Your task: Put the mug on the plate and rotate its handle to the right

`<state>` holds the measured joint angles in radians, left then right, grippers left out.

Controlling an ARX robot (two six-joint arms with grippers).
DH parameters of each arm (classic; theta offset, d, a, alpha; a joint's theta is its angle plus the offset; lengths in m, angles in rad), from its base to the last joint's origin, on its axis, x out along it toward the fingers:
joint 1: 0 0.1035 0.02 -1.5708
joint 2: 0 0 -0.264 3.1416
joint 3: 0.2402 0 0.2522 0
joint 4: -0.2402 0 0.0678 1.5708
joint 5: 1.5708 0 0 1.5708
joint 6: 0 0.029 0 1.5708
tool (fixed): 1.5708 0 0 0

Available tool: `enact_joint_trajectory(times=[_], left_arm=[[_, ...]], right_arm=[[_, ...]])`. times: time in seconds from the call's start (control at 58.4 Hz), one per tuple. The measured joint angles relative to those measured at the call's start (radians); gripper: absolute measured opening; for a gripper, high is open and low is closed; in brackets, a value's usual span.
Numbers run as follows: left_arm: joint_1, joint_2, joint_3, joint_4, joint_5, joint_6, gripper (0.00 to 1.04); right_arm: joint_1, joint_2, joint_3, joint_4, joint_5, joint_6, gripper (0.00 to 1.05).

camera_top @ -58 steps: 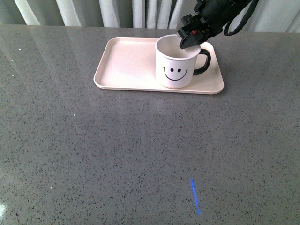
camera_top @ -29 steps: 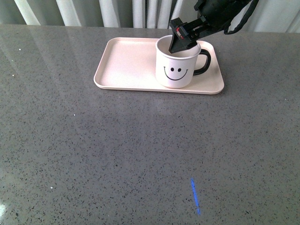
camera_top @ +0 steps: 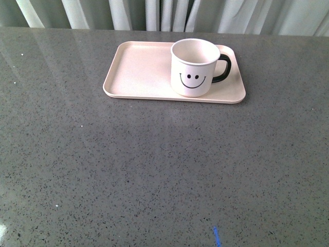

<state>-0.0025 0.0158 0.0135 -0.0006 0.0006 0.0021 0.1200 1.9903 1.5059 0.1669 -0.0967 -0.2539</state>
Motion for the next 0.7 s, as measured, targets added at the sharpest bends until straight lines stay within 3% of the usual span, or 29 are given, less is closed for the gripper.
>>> enact_joint_trajectory(times=[0.051, 0.103, 0.154, 0.36, 0.702], left_arm=[[0.0, 0.0, 0.0, 0.0, 0.0, 0.0, 0.96], [0.0, 0.0, 0.0, 0.0, -0.001, 0.0, 0.96], [0.0, 0.0, 0.0, 0.0, -0.001, 0.0, 0.96], [0.0, 0.0, 0.0, 0.0, 0.0, 0.0, 0.96], [0.0, 0.0, 0.0, 0.0, 0.0, 0.0, 0.96]], right_arm=[[-0.001, -0.065, -0.219, 0.329, 0.165, 0.123, 0.68], [-0.012, -0.135, -0.411, 0.55, 0.191, 0.18, 0.56], [-0.024, -0.211, -0.562, 0.679, 0.19, 0.213, 0.44], [-0.051, -0.415, -0.91, 0.815, 0.164, 0.24, 0.02], [-0.119, -0.678, -1.223, 0.853, 0.103, 0.244, 0.02]])
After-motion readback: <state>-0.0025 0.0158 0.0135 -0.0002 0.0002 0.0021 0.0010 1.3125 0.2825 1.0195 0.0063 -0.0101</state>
